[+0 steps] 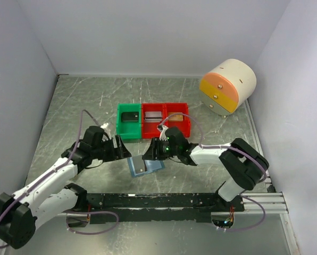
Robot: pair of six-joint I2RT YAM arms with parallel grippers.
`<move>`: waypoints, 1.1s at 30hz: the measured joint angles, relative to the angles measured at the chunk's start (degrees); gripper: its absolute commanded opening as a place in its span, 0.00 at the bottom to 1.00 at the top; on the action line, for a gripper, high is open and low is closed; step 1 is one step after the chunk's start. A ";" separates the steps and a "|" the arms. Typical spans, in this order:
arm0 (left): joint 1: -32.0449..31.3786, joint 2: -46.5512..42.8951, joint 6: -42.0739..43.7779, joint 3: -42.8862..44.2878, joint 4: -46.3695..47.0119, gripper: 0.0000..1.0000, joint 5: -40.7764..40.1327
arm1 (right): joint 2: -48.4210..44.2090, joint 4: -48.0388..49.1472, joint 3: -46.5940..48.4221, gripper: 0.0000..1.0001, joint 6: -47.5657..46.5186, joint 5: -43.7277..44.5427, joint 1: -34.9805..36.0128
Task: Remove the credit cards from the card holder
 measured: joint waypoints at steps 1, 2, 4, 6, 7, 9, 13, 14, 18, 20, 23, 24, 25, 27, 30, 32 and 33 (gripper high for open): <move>-1.60 0.90 -0.70 0.00 0.79 0.76 -0.33 | 1.03 0.74 0.00 0.40 0.42 -0.70 0.00; -3.21 2.27 -1.46 0.00 1.73 0.74 -0.81 | 2.14 1.57 0.00 0.38 0.74 -1.33 0.00; -5.03 4.63 -2.49 -0.02 2.86 0.69 -1.46 | 3.30 2.40 0.00 0.37 1.07 -2.01 0.00; -6.60 7.06 -3.41 -0.02 4.07 0.67 -2.32 | 4.33 2.84 0.02 0.34 1.27 -2.43 0.00; -7.41 8.31 -3.80 0.00 4.66 0.66 -2.84 | 4.81 2.91 0.02 0.33 1.40 -2.54 0.00; -8.76 10.43 -4.28 0.00 5.51 0.63 -3.61 | 5.75 2.86 0.02 0.33 1.64 -2.45 0.00; -10.62 13.92 -5.16 0.02 6.60 0.58 -5.66 | 6.23 1.86 0.04 0.32 1.79 -0.74 0.00; -11.02 14.56 -5.51 0.02 6.73 0.57 -6.27 | 6.29 1.81 0.07 0.30 1.75 -0.70 0.00; -12.35 15.87 -6.75 0.02 8.74 0.50 -7.63 | 7.48 3.41 0.11 0.27 1.92 -1.79 0.00; -13.00 16.59 -7.23 0.02 9.92 0.44 -8.17 | 8.26 4.33 0.13 0.25 2.12 -2.16 0.00; -14.01 18.16 -7.43 0.02 10.73 0.35 -8.87 | 9.42 5.46 0.13 0.24 2.40 -2.91 0.00; -14.25 18.71 -7.43 0.02 10.80 0.32 -9.22 | 9.73 5.86 0.13 0.23 2.51 -3.13 0.00; -14.53 19.39 -7.43 0.02 10.78 0.32 -9.62 | 9.94 6.19 0.13 0.23 2.69 -3.30 0.00; -14.91 20.46 -7.43 0.02 10.75 0.31 -10.38 | 10.34 6.64 0.15 0.23 2.95 -3.63 -0.02; -15.32 20.92 -7.45 0.22 10.75 0.31 -11.54 | 10.36 7.02 0.13 0.21 3.19 -4.09 -0.04; -15.56 21.14 -7.45 0.24 10.80 0.31 -12.13 | 10.47 7.52 0.13 0.19 3.32 -4.57 -0.04; -15.63 21.24 -7.52 0.26 10.80 0.30 -12.35 | 10.56 7.78 0.13 0.18 3.34 -4.92 -0.04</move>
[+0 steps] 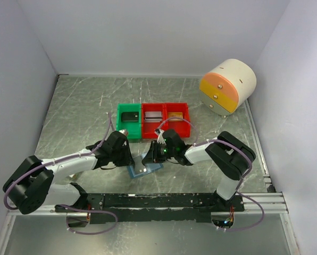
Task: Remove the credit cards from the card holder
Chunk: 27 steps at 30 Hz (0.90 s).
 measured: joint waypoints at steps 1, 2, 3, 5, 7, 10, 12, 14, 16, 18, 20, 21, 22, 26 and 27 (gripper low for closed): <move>-0.04 0.17 -0.11 0.09 -0.04 0.30 -0.24 | 0.15 0.09 0.00 0.17 0.00 -0.22 0.00; -0.13 0.37 -0.15 0.20 -0.04 0.30 -0.55 | 0.26 0.09 0.00 0.16 -0.02 -0.33 0.00; -0.24 0.57 -0.20 0.33 -0.07 0.30 -0.83 | 0.35 0.15 0.00 0.14 0.00 -0.46 0.00; -0.42 0.81 -0.31 0.50 -0.09 0.29 -1.25 | 0.35 0.46 -0.07 0.10 0.00 -0.59 -0.02; -0.63 0.81 -0.37 0.50 -0.09 0.29 -1.66 | 0.35 0.52 -0.11 0.07 -0.07 -0.63 -0.04; -0.87 0.79 -0.59 0.50 -0.11 0.29 -2.12 | 0.48 0.59 -0.13 0.00 0.02 -0.90 -0.17; -1.01 0.72 -0.63 0.50 -0.17 0.29 -2.45 | 0.48 1.14 -0.42 0.00 0.20 -1.01 -0.28; -1.11 0.63 -0.68 0.50 -0.28 0.30 -2.71 | 0.48 1.49 -0.74 0.00 0.39 -0.94 -0.28; -1.20 0.57 -0.72 0.50 -0.37 0.32 -2.93 | 0.37 1.42 -0.87 0.00 0.55 -0.57 -0.35; -1.38 0.46 -0.74 0.52 -0.37 0.33 -3.15 | -0.13 1.40 -1.31 0.00 0.70 -0.17 -0.52; -1.46 0.17 -0.70 0.48 -0.37 0.33 -3.28 | -0.79 1.44 -2.01 0.00 0.90 -0.13 -0.79; -1.49 -0.04 -0.68 0.37 -0.37 0.33 -3.48 | -1.03 1.46 -2.40 0.00 1.01 -0.13 -1.07; -1.49 -0.24 -0.61 0.22 -0.44 0.33 -3.63 | -1.18 1.46 -2.73 0.00 1.09 -0.13 -1.40; -1.49 -0.55 -0.28 0.07 -0.90 0.32 -3.98 | -1.20 1.60 -3.13 0.07 1.31 -0.26 -2.03; -1.49 -0.55 -0.24 0.07 -0.98 0.32 -4.00 | -1.20 1.84 -3.13 0.14 1.31 -0.48 -2.03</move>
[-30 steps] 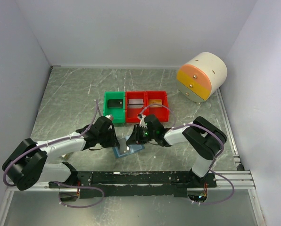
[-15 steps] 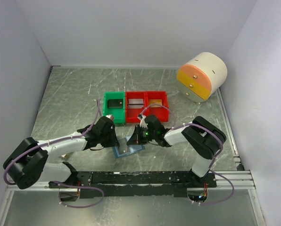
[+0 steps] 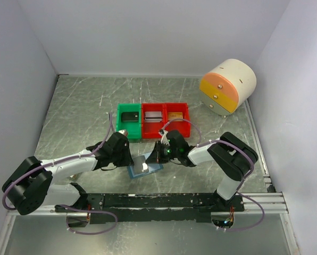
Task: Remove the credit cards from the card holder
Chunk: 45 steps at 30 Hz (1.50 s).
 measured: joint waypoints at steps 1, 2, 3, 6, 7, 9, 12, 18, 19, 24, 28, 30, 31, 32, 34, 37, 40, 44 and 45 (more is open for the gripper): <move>0.00 0.00 0.07 0.00 -0.04 0.32 0.00 | 0.02 0.11 0.00 0.20 0.04 -0.20 0.00; 0.00 0.00 0.20 -0.02 -0.02 0.32 0.00 | 0.07 0.35 0.00 0.24 0.15 -0.57 0.00; 0.00 0.00 0.33 -0.02 -0.02 0.32 0.02 | 0.24 0.72 0.02 0.28 0.22 -1.05 0.00; 0.00 0.00 0.50 -0.11 0.04 0.31 0.02 | 1.18 2.16 0.02 0.30 0.39 -2.36 0.02; 0.00 0.00 0.59 -0.11 0.07 0.31 0.04 | 1.38 2.58 0.02 0.28 0.42 -2.69 0.02; 0.00 0.00 0.61 -0.11 0.04 0.31 0.04 | 1.57 3.02 0.02 0.17 0.39 -3.08 0.02; 0.00 -0.02 0.85 -0.11 0.02 0.30 0.02 | 2.03 3.06 0.04 0.07 0.31 -3.15 0.02; 0.00 -0.28 1.05 -0.11 -0.50 0.29 -0.11 | 2.58 3.08 0.04 0.00 1.03 -2.99 -0.02; 0.00 -0.39 1.07 -0.11 -0.61 0.29 -0.11 | 2.49 2.99 0.04 0.00 1.03 -2.71 -0.02; 0.00 -1.51 1.51 -0.11 -2.16 0.32 -0.11 | 1.42 0.31 0.48 0.00 0.09 -1.22 -0.02; -0.04 -3.65 1.66 0.04 -4.13 0.38 -0.11 | 1.29 -0.13 0.57 0.00 -0.07 -0.70 -0.02; -0.13 -5.20 1.70 0.44 -4.63 0.40 0.00 | 1.07 -1.40 0.90 0.00 -0.17 -0.04 -0.02; -0.24 -6.01 1.75 0.76 -4.57 0.41 0.31 | 0.96 -2.25 1.25 0.00 -0.28 0.22 -0.02; -0.39 -6.84 1.88 1.11 -4.28 0.41 0.74 | 0.83 -2.73 1.51 0.00 -0.44 0.57 -0.02; -0.66 -7.74 2.08 1.68 -3.43 0.41 1.90 | 0.57 -3.41 1.68 0.00 -0.59 1.36 -0.04; -1.31 -6.95 2.32 2.40 -1.55 0.39 3.61 | -0.31 -5.07 1.86 0.00 -0.96 2.58 -0.02; -2.45 -3.74 2.54 2.99 -0.17 0.38 4.39 | -0.79 -5.86 1.97 0.00 -1.40 2.93 -0.04; -3.69 1.90 2.97 3.15 1.31 0.27 4.83 | -0.85 -6.01 1.97 0.00 -1.60 2.89 -0.07; -3.89 3.10 2.93 3.21 1.49 0.25 4.83 | -0.87 -5.99 1.97 0.00 -1.57 2.78 -0.09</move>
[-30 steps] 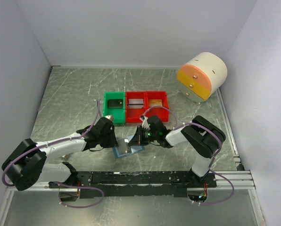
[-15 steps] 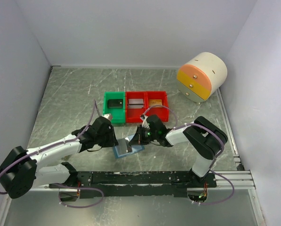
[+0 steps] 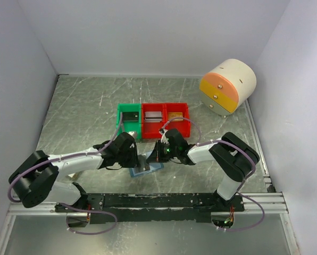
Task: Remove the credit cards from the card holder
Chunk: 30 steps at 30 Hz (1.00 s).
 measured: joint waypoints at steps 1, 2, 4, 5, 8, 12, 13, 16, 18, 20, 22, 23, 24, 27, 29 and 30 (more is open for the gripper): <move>-0.22 1.09 0.02 0.15 -0.07 0.24 -0.13 | 0.00 0.04 0.00 0.00 0.02 -0.04 0.00; -0.35 1.99 -0.02 0.52 -0.11 0.23 -0.39 | 0.00 0.07 0.00 0.02 0.02 -0.09 0.00; -0.42 2.32 -0.02 1.11 -0.44 0.20 -0.92 | -0.20 0.17 -0.09 0.08 0.02 -0.11 -0.13; -0.50 2.32 -0.02 1.14 -0.44 0.19 -1.14 | -0.33 0.50 -0.28 0.11 0.07 -0.22 -0.15; -0.59 2.32 -0.07 1.09 -0.44 0.17 -1.64 | -0.74 2.75 -1.51 0.21 0.70 -0.76 -0.15; -0.61 2.32 -0.46 0.83 -0.44 0.14 -2.10 | -0.61 6.27 -2.78 0.22 2.01 -2.40 -0.15; -0.61 2.32 -0.46 0.83 -0.48 0.14 -2.19 | -0.39 7.02 -2.82 0.22 2.21 -2.60 -0.22; -0.61 2.29 -0.48 0.85 -0.68 0.12 -2.49 | 0.76 9.79 -3.19 0.20 3.30 -3.06 -0.48; -0.63 2.21 -0.48 0.85 -0.90 0.12 -2.75 | 1.73 11.63 -3.50 0.15 4.15 -3.45 -0.55; -0.68 2.08 -0.48 0.85 -1.14 0.12 -2.97 | 2.80 13.27 -3.52 0.08 4.87 -4.13 -0.55; -0.68 1.99 -0.48 0.85 -1.33 0.12 -3.08 | 3.76 14.99 -3.63 0.01 5.68 -4.63 -0.57; -0.68 1.95 -0.48 0.85 -1.46 0.12 -3.13 | 4.09 15.93 -3.85 0.00 6.12 -4.83 -0.61; -0.68 1.90 -0.50 0.85 -1.55 0.12 -3.17 | 4.24 16.74 -4.13 0.00 6.51 -4.98 -0.68; -0.68 1.88 -0.72 0.85 -1.60 0.12 -3.21 | 4.22 18.03 -4.76 0.00 7.13 -5.42 -0.94; -0.70 1.88 -1.03 0.85 -1.49 0.11 -3.21 | 4.22 17.90 -4.83 0.00 6.88 -5.57 -1.36; -0.72 1.88 -1.09 0.85 -1.38 0.11 -3.21 | 4.22 17.90 -4.92 0.00 6.80 -5.84 -1.60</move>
